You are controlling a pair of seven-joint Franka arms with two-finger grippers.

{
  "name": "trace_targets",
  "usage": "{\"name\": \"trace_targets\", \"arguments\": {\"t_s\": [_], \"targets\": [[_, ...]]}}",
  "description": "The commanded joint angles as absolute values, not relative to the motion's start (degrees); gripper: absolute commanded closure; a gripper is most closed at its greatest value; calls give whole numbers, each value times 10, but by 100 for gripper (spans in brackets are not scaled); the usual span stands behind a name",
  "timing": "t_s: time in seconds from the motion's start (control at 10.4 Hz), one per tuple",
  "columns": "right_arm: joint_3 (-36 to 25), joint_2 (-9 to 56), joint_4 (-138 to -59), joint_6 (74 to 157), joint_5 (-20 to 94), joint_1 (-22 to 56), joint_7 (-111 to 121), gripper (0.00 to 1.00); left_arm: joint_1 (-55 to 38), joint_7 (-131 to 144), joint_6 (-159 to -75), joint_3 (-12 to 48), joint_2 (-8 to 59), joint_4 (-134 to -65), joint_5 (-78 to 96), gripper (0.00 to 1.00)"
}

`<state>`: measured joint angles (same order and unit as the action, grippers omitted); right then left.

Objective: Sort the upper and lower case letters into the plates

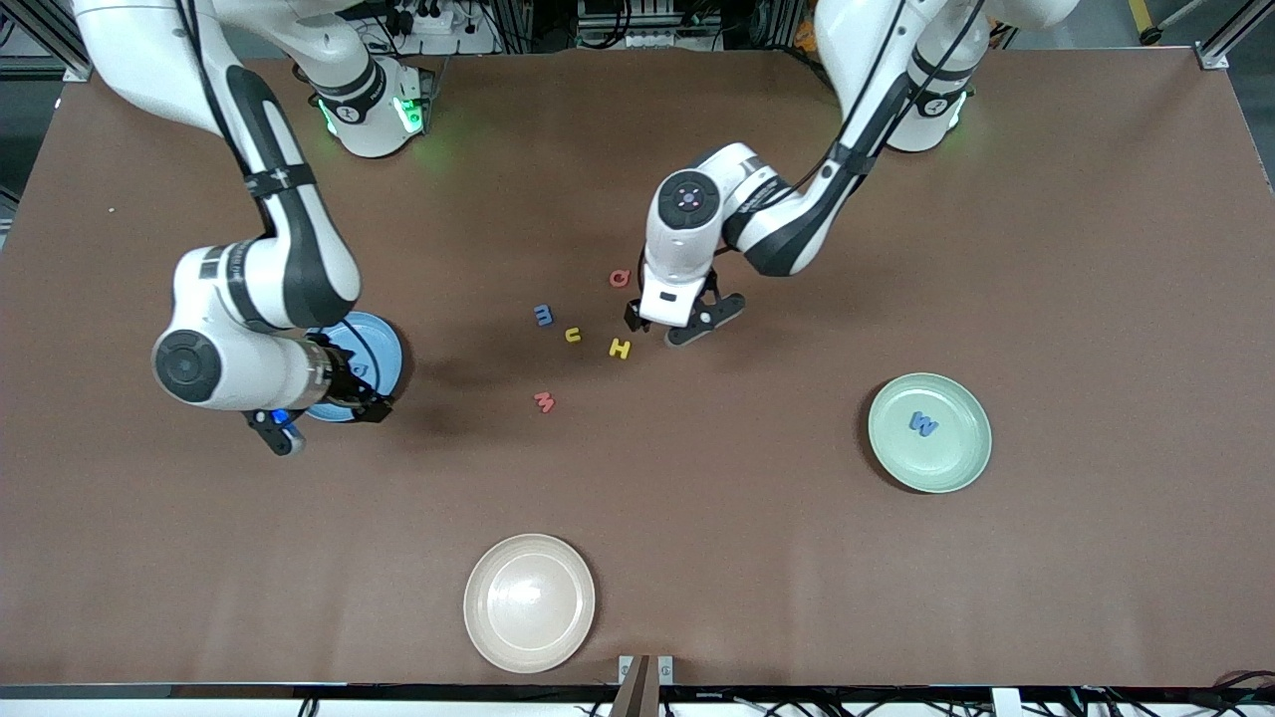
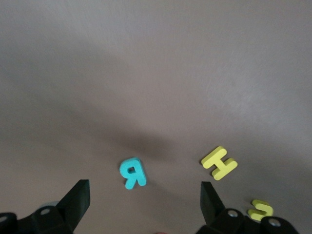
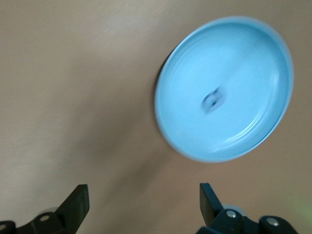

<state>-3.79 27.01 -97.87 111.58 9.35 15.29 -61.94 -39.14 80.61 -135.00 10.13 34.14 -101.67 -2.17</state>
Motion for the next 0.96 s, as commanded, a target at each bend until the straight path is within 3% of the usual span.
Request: {"name": "trace_targets", "arguments": {"t_s": [0.0,0.38,0.87], "targets": [[-6,344,-884,1109,103,155,-744,0,-411,822,-1344,91,380,-994,-4,0],[-2,394,-823,1169,102,197,-899,0,-406,810,-1344,91,379,-1012,-11,0],[-2,418,-822,1238,98,220,-991,0,-405,797,-1350,91,388,-1013,-11,14]]}}
